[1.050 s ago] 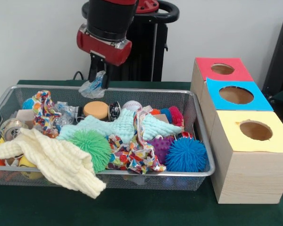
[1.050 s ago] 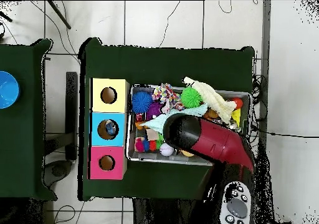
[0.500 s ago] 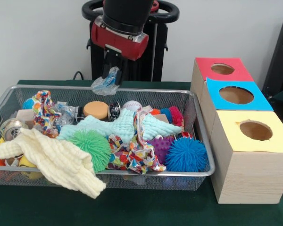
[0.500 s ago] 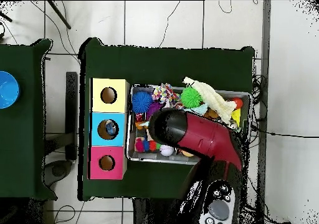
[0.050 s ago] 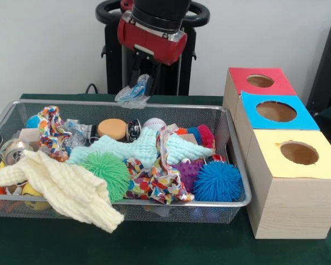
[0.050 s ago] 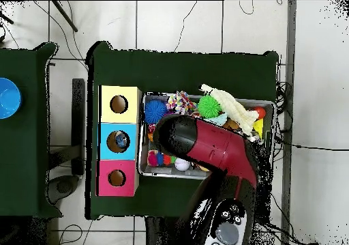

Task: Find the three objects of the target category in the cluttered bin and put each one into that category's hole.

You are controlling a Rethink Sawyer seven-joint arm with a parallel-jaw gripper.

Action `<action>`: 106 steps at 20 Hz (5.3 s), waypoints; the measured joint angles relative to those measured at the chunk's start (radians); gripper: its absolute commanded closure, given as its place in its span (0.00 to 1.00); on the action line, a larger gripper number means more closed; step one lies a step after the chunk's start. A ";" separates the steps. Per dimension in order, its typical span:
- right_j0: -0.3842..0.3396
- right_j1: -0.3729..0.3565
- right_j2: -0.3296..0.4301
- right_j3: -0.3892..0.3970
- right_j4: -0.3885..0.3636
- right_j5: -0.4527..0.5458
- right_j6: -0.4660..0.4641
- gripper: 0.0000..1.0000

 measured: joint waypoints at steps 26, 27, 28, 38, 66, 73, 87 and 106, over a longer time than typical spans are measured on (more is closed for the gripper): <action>0.159 0.061 -0.052 -0.079 0.135 0.066 0.314 1.00; 0.163 0.062 -0.053 -0.079 0.137 0.067 0.319 1.00; 0.168 0.065 -0.053 -0.079 0.141 0.067 0.326 1.00; 0.220 0.070 -0.057 -0.079 0.171 0.091 0.396 1.00; 0.383 0.115 -0.085 -0.105 0.264 0.097 0.709 1.00; 0.391 0.132 -0.085 -0.115 0.267 0.097 0.736 1.00; 0.399 0.139 -0.085 -0.127 0.267 0.097 0.738 1.00; 0.399 0.111 -0.085 -0.122 0.267 0.097 0.738 1.00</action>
